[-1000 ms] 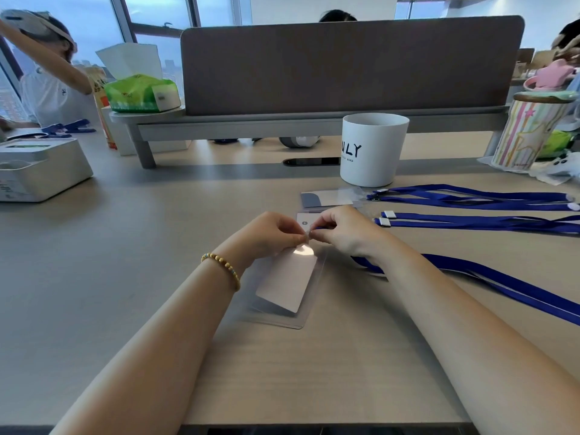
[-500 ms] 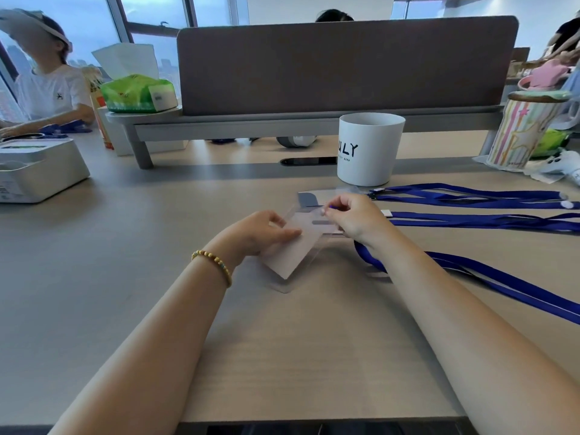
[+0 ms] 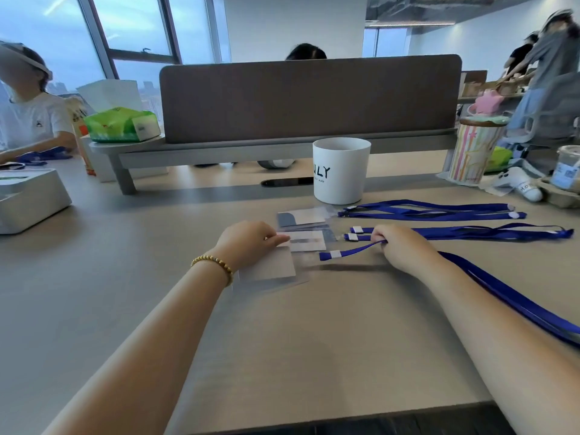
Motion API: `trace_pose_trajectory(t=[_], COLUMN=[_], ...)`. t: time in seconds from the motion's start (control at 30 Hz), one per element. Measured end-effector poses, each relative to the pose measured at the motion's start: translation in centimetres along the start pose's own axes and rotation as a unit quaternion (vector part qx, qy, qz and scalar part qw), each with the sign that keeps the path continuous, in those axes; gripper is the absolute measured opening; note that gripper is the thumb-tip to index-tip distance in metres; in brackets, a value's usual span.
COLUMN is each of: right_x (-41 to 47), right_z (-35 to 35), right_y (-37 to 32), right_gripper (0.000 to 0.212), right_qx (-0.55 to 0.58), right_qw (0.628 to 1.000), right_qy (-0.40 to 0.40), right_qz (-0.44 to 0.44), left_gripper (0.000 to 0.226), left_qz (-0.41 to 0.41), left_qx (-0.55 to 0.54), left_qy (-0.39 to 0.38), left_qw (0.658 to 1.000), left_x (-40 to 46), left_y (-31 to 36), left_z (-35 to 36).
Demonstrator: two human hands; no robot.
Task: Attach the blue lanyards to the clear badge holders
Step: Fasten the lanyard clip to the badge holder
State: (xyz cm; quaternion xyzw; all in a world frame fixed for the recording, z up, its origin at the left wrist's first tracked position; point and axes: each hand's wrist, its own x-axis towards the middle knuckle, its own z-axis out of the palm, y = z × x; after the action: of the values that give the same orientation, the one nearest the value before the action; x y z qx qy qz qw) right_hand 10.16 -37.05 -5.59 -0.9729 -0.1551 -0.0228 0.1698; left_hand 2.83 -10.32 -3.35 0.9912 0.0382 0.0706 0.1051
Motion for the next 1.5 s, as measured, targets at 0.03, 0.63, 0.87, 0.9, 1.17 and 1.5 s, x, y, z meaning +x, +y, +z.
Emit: trace_pose_trajectory(t=[0.03, 0.63, 0.87, 0.9, 1.17, 1.5], right_x=[-0.3, 5.0, 7.6, 7.9, 8.2, 6.9], right_z=[-0.5, -7.3, -6.9, -6.6, -8.1, -8.4], right_y=[1.0, 12.7, 17.5, 18.2, 19.2, 16.6], right_gripper=[0.023, 0.030, 0.021, 0.023, 0.080, 0.039], right_qx=[-0.019, -0.344, -0.364, -0.346, -0.154, -0.255], right_qw=[1.000, 0.920, 0.922, 0.927, 0.960, 0.929], right_qy=[0.021, 0.189, 0.110, 0.109, 0.017, 0.007], right_qz=[0.011, 0.018, 0.076, 0.091, 0.233, 0.269], left_gripper=[0.053, 0.056, 0.061, 0.059, 0.027, 0.035], left_qz=[0.006, 0.047, 0.078, 0.081, 0.085, 0.044], left_qx=[-0.002, 0.028, 0.133, 0.143, 0.121, 0.098], left_qy=[-0.001, 0.003, -0.022, -0.023, -0.012, 0.027], left_qw=[1.000, 0.998, 0.988, 0.986, 0.989, 0.994], left_x=[0.1, 8.8, 11.4, 11.7, 12.1, 11.4], left_y=[0.1, 3.0, 2.0, 1.8, 2.5, 3.6], left_z=[0.1, 1.0, 3.3, 3.6, 4.4, 4.5])
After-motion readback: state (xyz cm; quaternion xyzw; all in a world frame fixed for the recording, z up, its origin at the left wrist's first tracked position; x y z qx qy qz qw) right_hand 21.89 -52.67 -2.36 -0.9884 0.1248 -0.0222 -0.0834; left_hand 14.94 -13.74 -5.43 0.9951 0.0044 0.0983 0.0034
